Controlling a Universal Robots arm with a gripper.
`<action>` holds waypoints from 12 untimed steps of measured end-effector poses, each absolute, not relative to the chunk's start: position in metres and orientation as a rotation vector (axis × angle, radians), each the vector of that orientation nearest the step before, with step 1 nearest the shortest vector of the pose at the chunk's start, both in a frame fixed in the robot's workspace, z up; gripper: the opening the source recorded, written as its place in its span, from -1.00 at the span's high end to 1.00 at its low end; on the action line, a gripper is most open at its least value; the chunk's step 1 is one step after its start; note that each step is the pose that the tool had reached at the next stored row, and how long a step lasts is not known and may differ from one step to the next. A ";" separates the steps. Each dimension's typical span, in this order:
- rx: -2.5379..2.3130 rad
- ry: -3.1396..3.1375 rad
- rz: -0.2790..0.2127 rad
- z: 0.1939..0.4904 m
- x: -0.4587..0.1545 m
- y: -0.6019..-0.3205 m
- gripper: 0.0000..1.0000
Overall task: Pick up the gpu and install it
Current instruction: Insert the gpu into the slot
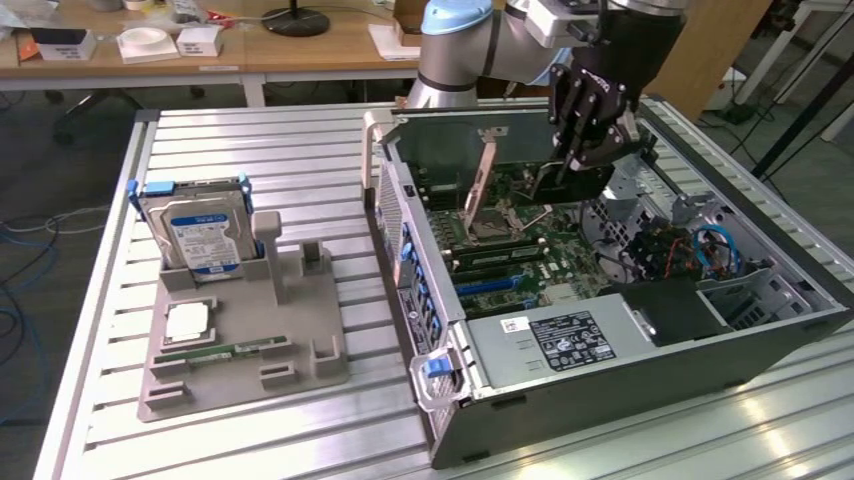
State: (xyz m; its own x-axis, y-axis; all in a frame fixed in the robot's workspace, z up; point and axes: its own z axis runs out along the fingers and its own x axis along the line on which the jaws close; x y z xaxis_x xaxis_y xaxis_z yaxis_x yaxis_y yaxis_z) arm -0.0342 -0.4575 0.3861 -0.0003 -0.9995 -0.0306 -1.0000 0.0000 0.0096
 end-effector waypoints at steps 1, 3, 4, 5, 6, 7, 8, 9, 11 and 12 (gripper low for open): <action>-2.211 2.211 0.044 0.385 -0.034 -0.458 0.48; -2.211 2.211 0.044 0.382 -0.034 -0.458 0.48; -2.211 2.211 0.044 0.381 -0.034 -0.458 0.48; -2.210 2.211 0.044 0.380 -0.035 -0.458 0.48; -2.208 2.213 0.044 0.379 -0.035 -0.458 0.48; -2.204 2.217 0.044 0.377 -0.035 -0.458 0.48; -2.201 2.220 0.044 0.376 -0.035 -0.458 0.48; -2.197 2.224 0.044 0.375 -0.035 -0.458 0.48; -2.193 2.228 0.044 0.372 -0.035 -0.458 0.48; -2.192 2.229 0.044 0.371 -0.035 -0.458 0.48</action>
